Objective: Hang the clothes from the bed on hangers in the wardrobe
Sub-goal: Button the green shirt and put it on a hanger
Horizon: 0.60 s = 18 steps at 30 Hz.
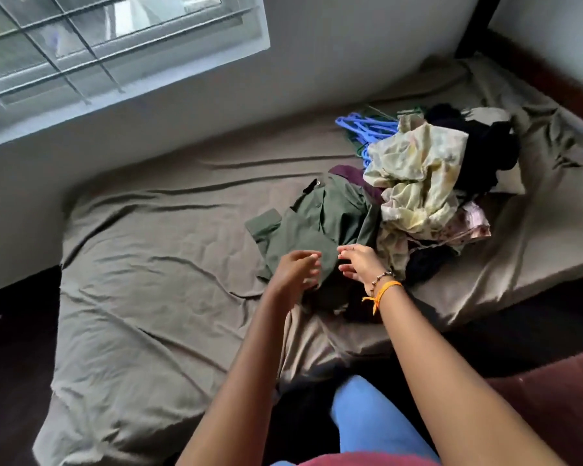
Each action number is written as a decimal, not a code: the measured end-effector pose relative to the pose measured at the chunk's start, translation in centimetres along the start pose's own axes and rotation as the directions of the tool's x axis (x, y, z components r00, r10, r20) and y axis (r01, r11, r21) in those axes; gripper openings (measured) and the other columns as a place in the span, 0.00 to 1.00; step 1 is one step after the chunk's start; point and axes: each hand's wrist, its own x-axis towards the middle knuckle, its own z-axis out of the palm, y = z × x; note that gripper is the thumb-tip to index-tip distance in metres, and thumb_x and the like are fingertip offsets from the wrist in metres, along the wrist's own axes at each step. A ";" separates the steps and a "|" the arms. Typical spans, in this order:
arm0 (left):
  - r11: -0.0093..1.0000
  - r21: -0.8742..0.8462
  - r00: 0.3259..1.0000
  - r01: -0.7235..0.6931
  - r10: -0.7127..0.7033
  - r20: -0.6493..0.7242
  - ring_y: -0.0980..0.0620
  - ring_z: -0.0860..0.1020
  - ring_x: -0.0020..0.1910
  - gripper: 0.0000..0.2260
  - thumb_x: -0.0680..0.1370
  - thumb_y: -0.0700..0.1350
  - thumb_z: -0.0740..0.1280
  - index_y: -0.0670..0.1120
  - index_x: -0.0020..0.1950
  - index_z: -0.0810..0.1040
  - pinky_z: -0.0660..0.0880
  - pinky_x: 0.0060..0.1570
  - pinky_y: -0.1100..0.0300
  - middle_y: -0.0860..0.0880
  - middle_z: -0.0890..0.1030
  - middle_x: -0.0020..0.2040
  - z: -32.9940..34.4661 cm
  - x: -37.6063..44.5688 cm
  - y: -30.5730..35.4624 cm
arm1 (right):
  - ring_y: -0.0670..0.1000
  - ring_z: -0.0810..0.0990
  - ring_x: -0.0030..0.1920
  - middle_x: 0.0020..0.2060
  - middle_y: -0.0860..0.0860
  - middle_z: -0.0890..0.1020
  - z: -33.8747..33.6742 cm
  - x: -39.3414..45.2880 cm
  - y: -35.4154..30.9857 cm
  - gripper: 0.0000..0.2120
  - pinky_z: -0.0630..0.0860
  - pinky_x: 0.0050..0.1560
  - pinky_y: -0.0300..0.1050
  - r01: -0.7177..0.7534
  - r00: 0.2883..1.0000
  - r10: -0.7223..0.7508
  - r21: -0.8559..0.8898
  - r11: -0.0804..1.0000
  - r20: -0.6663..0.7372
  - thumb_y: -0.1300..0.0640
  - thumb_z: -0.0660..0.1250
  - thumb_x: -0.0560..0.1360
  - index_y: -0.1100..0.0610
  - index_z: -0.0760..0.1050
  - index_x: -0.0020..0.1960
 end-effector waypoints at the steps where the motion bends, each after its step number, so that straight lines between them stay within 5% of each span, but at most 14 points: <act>1: 1.000 0.007 1.000 0.018 -0.018 -0.007 0.57 0.70 0.32 0.06 0.81 0.38 0.58 0.43 0.53 0.74 0.69 0.29 0.70 0.50 0.73 0.38 0.3 1.3 0.8 | 0.47 0.71 0.32 0.39 0.51 0.74 -0.4 1.8 -0.3 0.09 0.68 0.35 0.37 -0.028 1.000 0.028 -0.024 0.999 0.004 0.64 0.56 0.79 0.56 0.71 0.55; 6: 0.987 -0.009 0.987 0.158 -0.158 -0.030 0.56 0.71 0.32 0.08 0.81 0.38 0.59 0.47 0.46 0.75 0.69 0.36 0.64 0.50 0.73 0.37 1.5 7.5 2.0 | 0.41 0.71 0.18 0.50 0.57 0.70 -2.7 10.0 0.1 0.13 0.70 0.21 0.33 -0.166 0.982 0.169 0.037 0.985 -0.082 0.67 0.60 0.77 0.57 0.74 0.59; 8: 0.978 -0.016 0.977 0.206 -0.207 -0.042 0.56 0.70 0.32 0.09 0.81 0.39 0.59 0.47 0.44 0.75 0.69 0.35 0.66 0.50 0.73 0.37 1.6 9.0 1.8 | 0.46 0.77 0.26 0.51 0.59 0.71 -3.0 11.7 0.1 0.13 0.78 0.37 0.34 -0.205 0.972 0.219 0.141 0.968 -0.090 0.69 0.57 0.78 0.64 0.73 0.61; 10: 0.967 -0.017 0.965 0.253 -0.254 -0.064 0.56 0.70 0.32 0.09 0.81 0.38 0.59 0.47 0.44 0.75 0.70 0.34 0.67 0.50 0.73 0.37 1.7 10.1 1.7 | 0.52 0.76 0.35 0.40 0.56 0.75 -3.2 12.9 0.2 0.12 0.74 0.56 0.41 -0.187 0.970 0.211 0.182 0.965 -0.122 0.71 0.59 0.77 0.70 0.72 0.59; 13: 0.961 -0.023 0.957 0.277 -0.278 -0.087 0.59 0.71 0.27 0.10 0.81 0.38 0.59 0.47 0.43 0.74 0.70 0.29 0.71 0.50 0.73 0.36 1.8 11.4 2.0 | 0.40 0.72 0.28 0.27 0.47 0.76 -3.5 13.1 -0.7 0.02 0.72 0.37 0.32 -0.076 0.963 0.100 0.105 0.992 -0.249 0.68 0.69 0.71 0.64 0.79 0.43; 14: 0.962 -0.026 0.957 0.271 -0.272 -0.099 0.59 0.71 0.27 0.09 0.81 0.38 0.59 0.47 0.42 0.74 0.69 0.29 0.71 0.50 0.73 0.36 1.9 11.8 2.3 | 0.39 0.71 0.24 0.26 0.46 0.75 -3.5 12.7 -1.2 0.05 0.70 0.33 0.31 -0.051 0.961 0.077 0.103 0.993 -0.264 0.67 0.70 0.71 0.60 0.77 0.38; 18: 0.972 0.001 0.967 0.234 -0.233 -0.102 0.55 0.71 0.38 0.08 0.81 0.47 0.61 0.49 0.42 0.73 0.68 0.40 0.64 0.50 0.73 0.39 2.6 13.1 3.6 | 0.38 0.71 0.22 0.33 0.51 0.76 -2.7 10.7 -2.3 0.11 0.65 0.24 0.31 0.013 0.997 0.004 0.211 0.977 -0.079 0.71 0.65 0.72 0.55 0.72 0.41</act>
